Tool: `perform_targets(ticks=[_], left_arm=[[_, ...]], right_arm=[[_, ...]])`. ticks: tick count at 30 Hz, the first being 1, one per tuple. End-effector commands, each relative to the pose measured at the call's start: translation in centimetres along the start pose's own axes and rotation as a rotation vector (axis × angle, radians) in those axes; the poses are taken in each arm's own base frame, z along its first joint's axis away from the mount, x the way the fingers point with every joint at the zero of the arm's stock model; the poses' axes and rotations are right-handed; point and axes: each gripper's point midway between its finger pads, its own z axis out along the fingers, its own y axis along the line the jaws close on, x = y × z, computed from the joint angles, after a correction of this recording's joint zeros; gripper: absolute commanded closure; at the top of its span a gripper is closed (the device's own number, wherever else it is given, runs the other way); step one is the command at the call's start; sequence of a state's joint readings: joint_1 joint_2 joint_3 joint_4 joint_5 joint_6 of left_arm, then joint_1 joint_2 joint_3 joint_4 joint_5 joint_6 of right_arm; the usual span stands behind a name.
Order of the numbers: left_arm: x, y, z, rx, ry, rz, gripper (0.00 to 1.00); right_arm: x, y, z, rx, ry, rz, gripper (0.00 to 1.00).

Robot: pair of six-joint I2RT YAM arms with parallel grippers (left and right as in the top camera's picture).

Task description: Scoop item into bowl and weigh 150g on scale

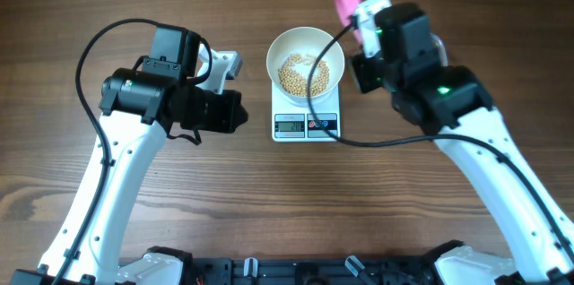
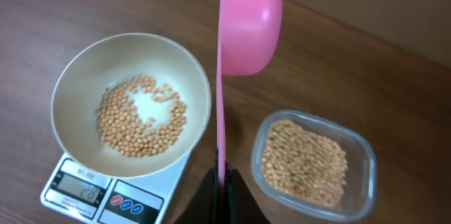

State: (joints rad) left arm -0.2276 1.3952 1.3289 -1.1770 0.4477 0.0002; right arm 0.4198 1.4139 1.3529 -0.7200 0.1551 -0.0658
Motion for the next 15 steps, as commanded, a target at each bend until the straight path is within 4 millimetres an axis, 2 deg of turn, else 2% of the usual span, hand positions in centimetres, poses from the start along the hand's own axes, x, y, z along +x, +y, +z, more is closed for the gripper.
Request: perform_targets(ticks=[1,2,3,7,15], left_arm=[[-0.1,-0.5,0.3,0.032,0.003,0.027,0.15],[-0.1,-0.6,0.3,0.032,0.002,0.027,0.02],[-0.1,-0.6,0.3,0.032,0.003,0.027,0.00],[-0.1,-0.5,0.3,0.032,0.003,0.027,0.00],[-0.1,-0.5,0.3,0.032,0.003,0.027,0.00]], right_arm=[[-0.5,-2.1,-1.5,0.015,-0.021,0.123,0.96],[-0.1,-2.8,-1.5,0.028,-0.009,0.141,0.96],[0.3,-3.3,-1.5,0.037,0.005,0.155,0.96],[2.5,-5.7,-1.4,0.083,0.080,0.202,0.96],[4.3,-9.8,-1.0,0.159,0.125,0.281,0.96]])
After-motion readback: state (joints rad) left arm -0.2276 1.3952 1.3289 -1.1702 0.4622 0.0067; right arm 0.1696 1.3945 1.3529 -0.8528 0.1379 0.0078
